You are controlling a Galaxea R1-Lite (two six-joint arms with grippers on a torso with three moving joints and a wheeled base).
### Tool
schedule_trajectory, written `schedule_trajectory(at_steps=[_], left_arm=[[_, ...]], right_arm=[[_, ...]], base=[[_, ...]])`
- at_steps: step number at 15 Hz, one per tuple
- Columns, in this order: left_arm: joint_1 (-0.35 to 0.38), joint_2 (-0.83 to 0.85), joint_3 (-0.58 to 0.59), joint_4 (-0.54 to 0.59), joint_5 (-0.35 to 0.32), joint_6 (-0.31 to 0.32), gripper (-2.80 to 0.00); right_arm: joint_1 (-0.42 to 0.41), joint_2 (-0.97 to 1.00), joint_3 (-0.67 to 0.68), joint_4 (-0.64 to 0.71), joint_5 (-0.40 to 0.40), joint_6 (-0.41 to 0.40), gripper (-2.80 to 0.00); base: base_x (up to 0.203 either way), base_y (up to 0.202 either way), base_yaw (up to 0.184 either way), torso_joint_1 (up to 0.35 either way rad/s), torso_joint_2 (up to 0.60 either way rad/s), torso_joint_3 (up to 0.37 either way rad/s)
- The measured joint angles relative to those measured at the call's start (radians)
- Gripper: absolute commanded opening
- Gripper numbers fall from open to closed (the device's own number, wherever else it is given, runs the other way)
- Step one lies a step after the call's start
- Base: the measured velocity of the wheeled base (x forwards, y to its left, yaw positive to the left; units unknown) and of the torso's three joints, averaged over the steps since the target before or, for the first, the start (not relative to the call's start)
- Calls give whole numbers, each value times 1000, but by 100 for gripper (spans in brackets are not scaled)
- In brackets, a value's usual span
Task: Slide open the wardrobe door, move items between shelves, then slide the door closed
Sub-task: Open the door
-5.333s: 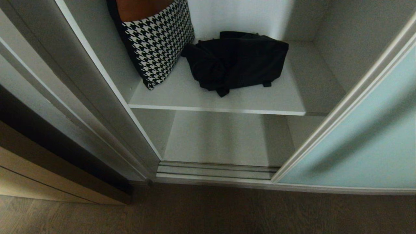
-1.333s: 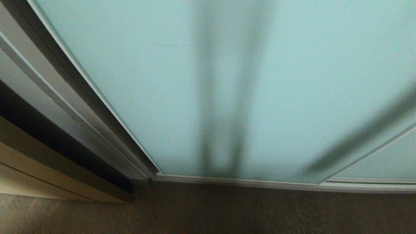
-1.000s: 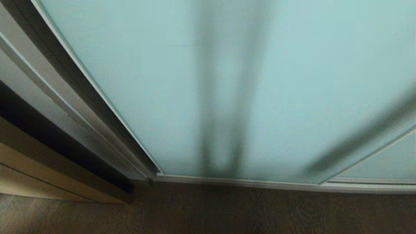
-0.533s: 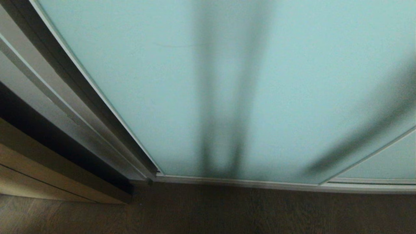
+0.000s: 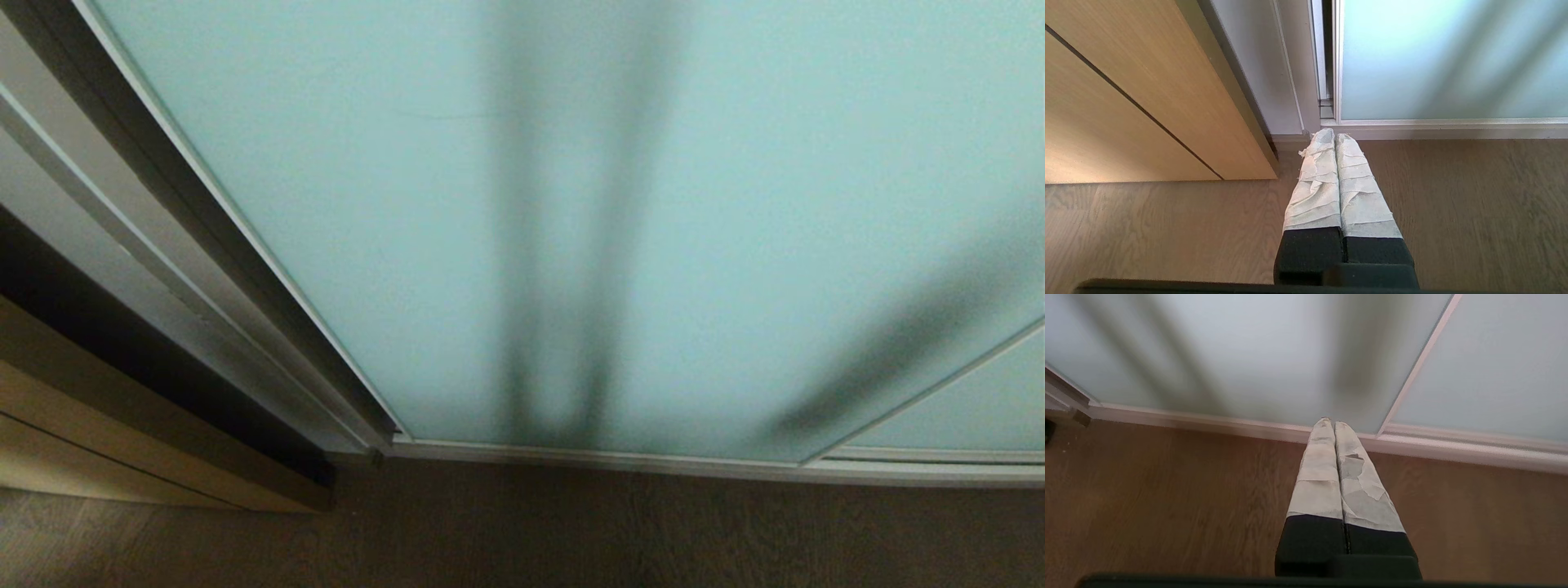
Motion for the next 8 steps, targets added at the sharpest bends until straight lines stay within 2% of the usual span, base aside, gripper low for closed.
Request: schedule_trajectory(at_steps=[4, 6, 8], left_arm=[[0, 0, 0, 0, 0, 0, -280], [0, 0, 0, 0, 0, -1, -280], [0, 0, 0, 0, 0, -1, -280]], right_arm=[[0, -32, 193, -257, -11, 11, -280], [0, -36, 221, -345, -41, 19, -280], [0, -38, 226, -384, -71, 74, -280]], base=[[0, 0, 0, 0, 0, 0], [0, 0, 0, 0, 0, 0], [0, 0, 0, 0, 0, 0]])
